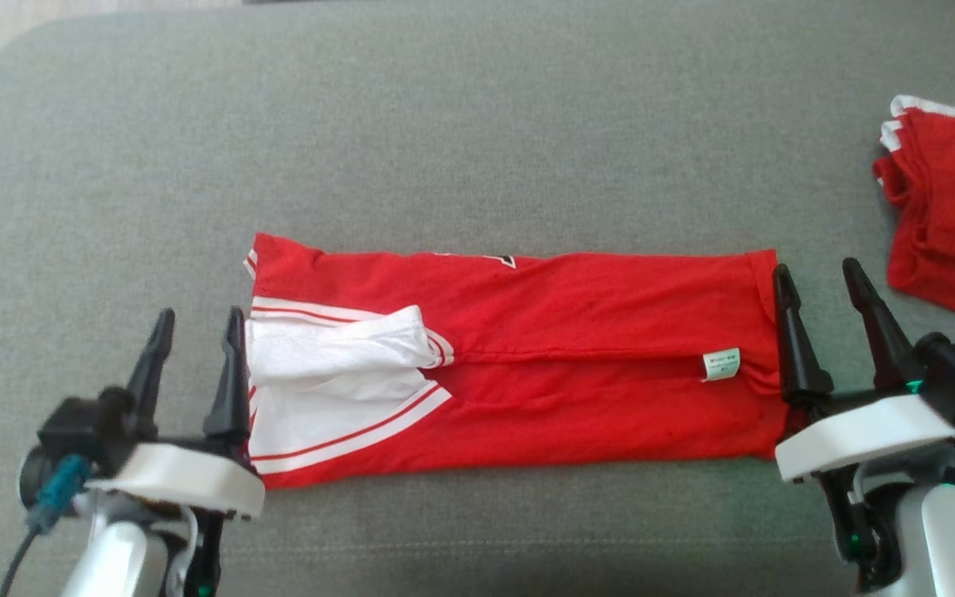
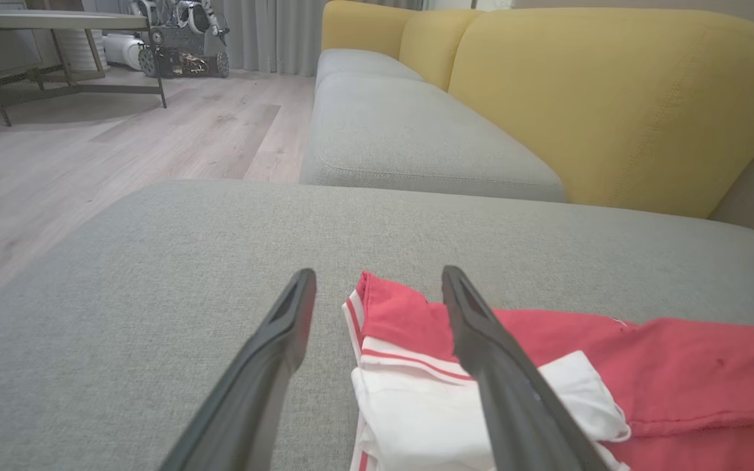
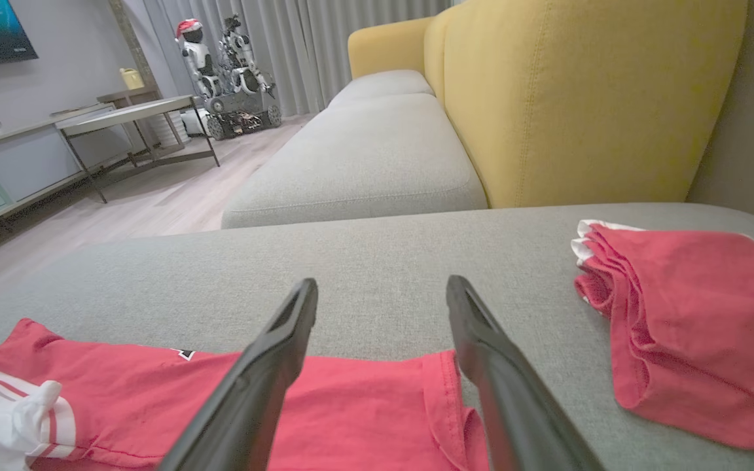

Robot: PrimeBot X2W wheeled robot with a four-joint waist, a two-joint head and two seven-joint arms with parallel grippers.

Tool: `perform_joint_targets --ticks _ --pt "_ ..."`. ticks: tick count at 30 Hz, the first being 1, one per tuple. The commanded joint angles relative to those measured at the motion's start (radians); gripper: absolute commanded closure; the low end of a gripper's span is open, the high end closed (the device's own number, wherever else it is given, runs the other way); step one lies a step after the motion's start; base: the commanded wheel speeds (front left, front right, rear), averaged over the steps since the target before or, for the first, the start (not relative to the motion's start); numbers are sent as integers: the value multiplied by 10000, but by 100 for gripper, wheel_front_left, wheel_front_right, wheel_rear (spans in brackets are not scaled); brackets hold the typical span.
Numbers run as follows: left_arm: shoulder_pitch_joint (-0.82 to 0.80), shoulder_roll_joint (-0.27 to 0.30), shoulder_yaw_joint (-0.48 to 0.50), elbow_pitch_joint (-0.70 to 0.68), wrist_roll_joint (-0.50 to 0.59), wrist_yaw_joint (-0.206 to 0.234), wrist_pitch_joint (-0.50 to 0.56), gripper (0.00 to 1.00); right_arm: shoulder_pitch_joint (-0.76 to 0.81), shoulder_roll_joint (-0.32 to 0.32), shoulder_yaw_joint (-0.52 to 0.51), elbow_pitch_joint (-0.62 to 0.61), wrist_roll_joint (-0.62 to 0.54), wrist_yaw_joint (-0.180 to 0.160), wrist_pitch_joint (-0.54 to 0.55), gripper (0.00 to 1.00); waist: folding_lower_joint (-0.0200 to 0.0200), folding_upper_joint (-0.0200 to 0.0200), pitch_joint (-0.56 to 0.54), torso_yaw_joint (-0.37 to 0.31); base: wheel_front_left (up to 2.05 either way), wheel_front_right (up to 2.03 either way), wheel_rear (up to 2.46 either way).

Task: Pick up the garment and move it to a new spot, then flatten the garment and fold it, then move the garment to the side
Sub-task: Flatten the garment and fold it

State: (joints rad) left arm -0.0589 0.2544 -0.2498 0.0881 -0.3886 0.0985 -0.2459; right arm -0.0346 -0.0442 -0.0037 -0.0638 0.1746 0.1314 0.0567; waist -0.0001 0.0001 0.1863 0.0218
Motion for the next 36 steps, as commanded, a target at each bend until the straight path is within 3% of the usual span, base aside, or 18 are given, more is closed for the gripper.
perform_joint_targets --ticks 1,22,36 --pt "-96 257 311 -346 71 71 16 0 -164 -71 258 -326 -69 -7 -103 0 1 -1 -121 14 0 0 0" --pt "235 408 90 -566 117 272 207 0 217 -63 96 19 -199 -7 3 0 1 -1 -329 49 0 0 0" --pt "-710 308 -124 -310 133 -64 44 0 -339 -61 -1065 1094 -465 -7 2236 0 1 -1 839 296 0 0 0"
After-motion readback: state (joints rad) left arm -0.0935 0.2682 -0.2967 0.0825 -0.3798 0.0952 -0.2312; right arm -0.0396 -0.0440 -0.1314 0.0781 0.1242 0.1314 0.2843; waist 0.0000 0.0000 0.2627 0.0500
